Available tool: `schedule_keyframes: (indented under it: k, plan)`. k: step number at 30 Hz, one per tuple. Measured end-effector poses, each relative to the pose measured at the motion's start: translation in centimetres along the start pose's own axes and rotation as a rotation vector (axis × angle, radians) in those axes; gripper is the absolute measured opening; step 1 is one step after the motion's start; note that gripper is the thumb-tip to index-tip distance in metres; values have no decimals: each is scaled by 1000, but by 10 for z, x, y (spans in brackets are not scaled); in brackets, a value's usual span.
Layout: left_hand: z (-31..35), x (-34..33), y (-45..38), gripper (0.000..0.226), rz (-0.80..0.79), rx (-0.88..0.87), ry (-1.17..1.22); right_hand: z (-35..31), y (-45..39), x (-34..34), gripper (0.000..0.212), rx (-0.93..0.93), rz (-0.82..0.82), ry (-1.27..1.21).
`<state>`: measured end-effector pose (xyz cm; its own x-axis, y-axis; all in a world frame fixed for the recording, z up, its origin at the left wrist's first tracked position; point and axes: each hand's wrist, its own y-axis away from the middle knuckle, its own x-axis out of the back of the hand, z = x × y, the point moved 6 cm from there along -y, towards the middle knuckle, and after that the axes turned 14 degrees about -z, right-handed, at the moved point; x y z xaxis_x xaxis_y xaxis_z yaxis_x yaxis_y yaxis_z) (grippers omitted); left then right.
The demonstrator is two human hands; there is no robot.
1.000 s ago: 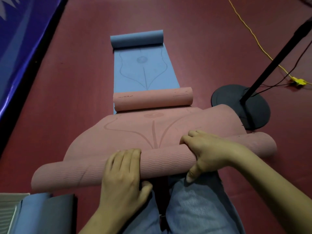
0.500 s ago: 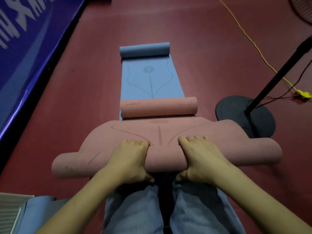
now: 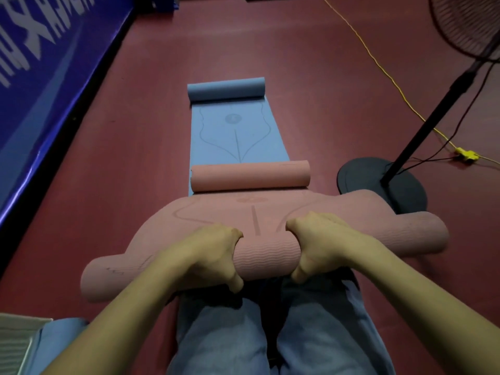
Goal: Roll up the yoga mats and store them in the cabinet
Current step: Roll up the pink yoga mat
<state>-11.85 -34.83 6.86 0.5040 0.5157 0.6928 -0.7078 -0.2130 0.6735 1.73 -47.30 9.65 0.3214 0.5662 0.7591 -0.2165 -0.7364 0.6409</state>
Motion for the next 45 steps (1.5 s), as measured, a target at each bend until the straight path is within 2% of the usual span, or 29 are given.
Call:
schedule_keyframes:
  k: [5, 9, 13, 18, 22, 26, 30, 33, 38, 41, 45]
  plan:
    - [15, -26, 8, 62, 31, -47, 81, 2, 21, -9, 61, -42, 47, 138]
    - [15, -24, 6, 62, 47, -15, 60, 4, 18, -10, 64, -51, 16, 119]
    - [0, -27, 19, 62, 12, 24, 147, -15, 9, -5, 65, 16, 0, 144]
    - [-12, -25, 27, 57, 10, 55, 249, -24, -3, -1, 77, 61, -62, 66]
    - [-4, -33, 24, 76, 217, 80, -94, -18, -7, -8, 75, 67, -156, -19]
    - [10, -46, 32, 74, 538, 63, -236, -11, -14, -12, 75, 73, -217, -125]
    - [14, -45, 33, 78, 607, 88, -275, -12, -19, -6, 80, 88, -195, -93]
    - [14, -33, 31, 66, 584, 74, -310, -9, -16, -1, 79, 87, -184, -77]
    - [21, -18, 19, 55, 355, 78, -310, 4, -11, 1, 81, 78, -190, -129]
    - [26, -11, 18, 54, 280, 73, -329, 9, -7, -7, 85, 71, -119, -166]
    - [27, -8, 12, 53, 200, 76, -382, 8, -2, -27, 78, 66, 17, -100]
